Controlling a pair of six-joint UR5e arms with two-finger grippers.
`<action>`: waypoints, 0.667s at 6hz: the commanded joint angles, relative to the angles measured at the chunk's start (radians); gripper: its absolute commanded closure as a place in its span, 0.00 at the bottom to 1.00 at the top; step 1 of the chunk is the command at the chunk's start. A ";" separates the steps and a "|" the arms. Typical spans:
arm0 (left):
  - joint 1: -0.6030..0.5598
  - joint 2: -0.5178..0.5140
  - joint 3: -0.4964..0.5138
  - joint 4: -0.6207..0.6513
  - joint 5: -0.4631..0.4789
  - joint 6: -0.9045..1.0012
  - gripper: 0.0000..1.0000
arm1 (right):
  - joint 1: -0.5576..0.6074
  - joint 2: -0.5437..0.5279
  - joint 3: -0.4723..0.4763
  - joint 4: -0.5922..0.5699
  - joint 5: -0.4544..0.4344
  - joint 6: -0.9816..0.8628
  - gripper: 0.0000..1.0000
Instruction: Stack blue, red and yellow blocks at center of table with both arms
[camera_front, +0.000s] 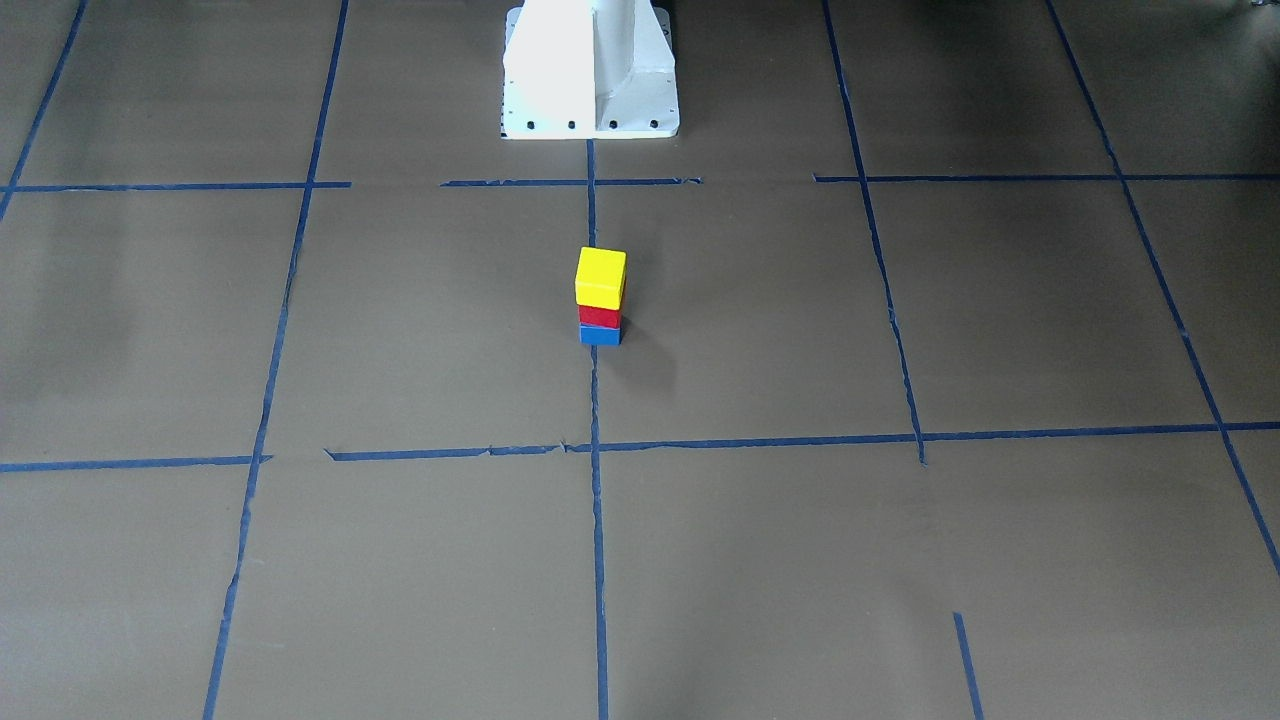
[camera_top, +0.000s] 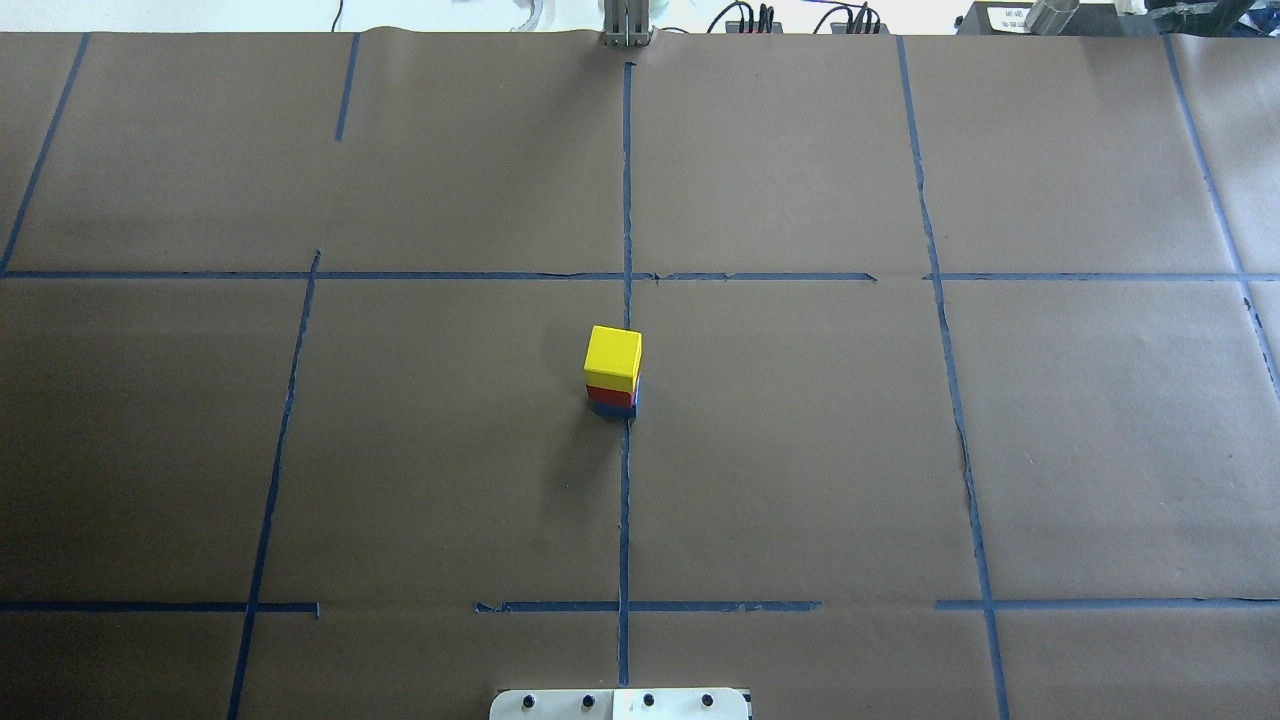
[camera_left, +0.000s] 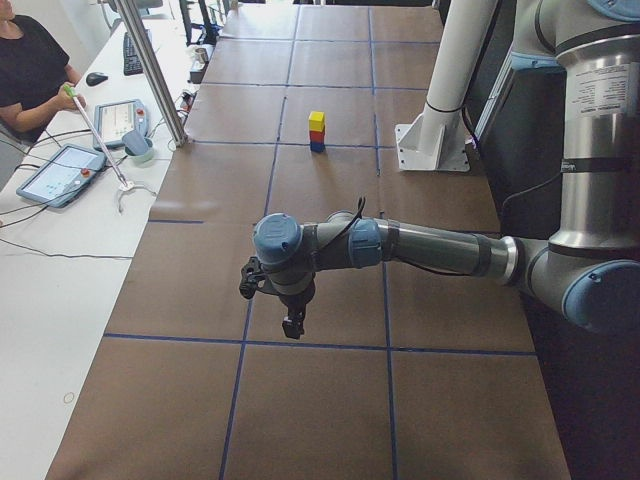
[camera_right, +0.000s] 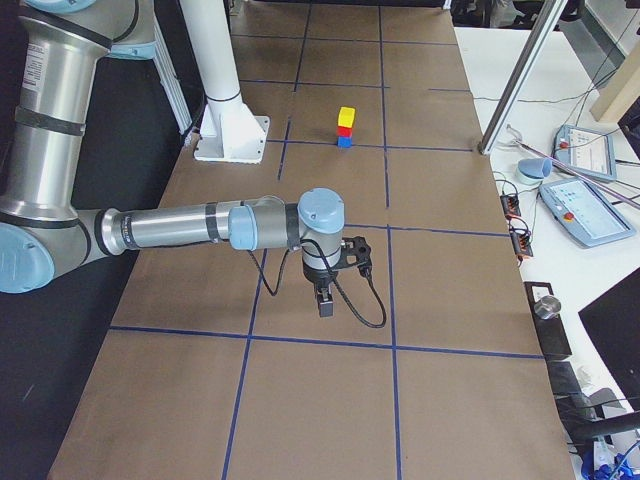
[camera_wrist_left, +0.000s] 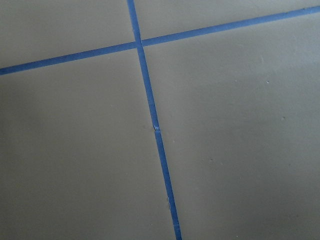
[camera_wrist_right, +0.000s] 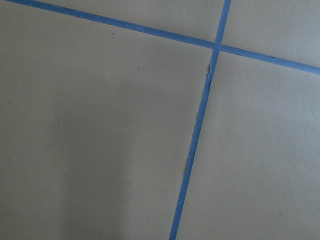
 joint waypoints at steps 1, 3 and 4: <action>0.000 0.001 0.003 -0.003 0.000 0.006 0.00 | -0.003 -0.003 0.020 -0.036 -0.001 -0.002 0.00; 0.000 0.028 -0.003 -0.006 0.000 0.007 0.00 | -0.003 -0.005 0.020 -0.036 -0.001 -0.002 0.00; 0.000 0.030 -0.012 -0.007 -0.005 0.009 0.00 | -0.003 -0.005 0.019 -0.037 -0.001 -0.002 0.00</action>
